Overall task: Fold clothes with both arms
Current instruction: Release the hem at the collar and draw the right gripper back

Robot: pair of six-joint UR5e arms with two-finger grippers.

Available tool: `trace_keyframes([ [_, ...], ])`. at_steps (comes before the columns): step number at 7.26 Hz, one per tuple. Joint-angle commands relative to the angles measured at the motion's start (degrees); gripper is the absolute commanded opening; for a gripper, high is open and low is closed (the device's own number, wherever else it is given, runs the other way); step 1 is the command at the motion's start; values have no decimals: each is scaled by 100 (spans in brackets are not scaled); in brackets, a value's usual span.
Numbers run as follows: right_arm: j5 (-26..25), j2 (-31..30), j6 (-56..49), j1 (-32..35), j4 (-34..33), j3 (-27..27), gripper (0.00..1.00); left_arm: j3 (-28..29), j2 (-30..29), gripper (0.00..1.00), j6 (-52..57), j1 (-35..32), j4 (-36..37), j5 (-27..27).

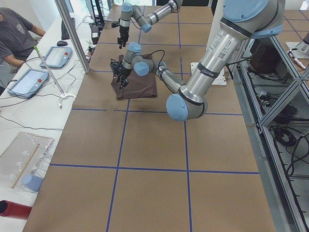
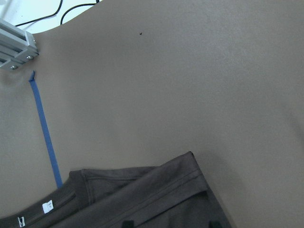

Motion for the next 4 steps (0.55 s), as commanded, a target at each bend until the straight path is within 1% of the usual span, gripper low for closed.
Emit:
trace_keyframes([
  [1,-109,-957,67,-472,7,1110,100,-177,-50,100,-41,-8,46,-41],
  [2,-406,-1424,76,-832,-11,1604,99,-309,-50,100,-119,0,64,-41],
  [3,-652,-1820,76,-1166,-20,1940,99,-327,-42,100,-129,0,134,-41],
  [4,-690,-1998,76,-1308,-46,2178,99,-388,-50,100,-129,0,230,-32],
])
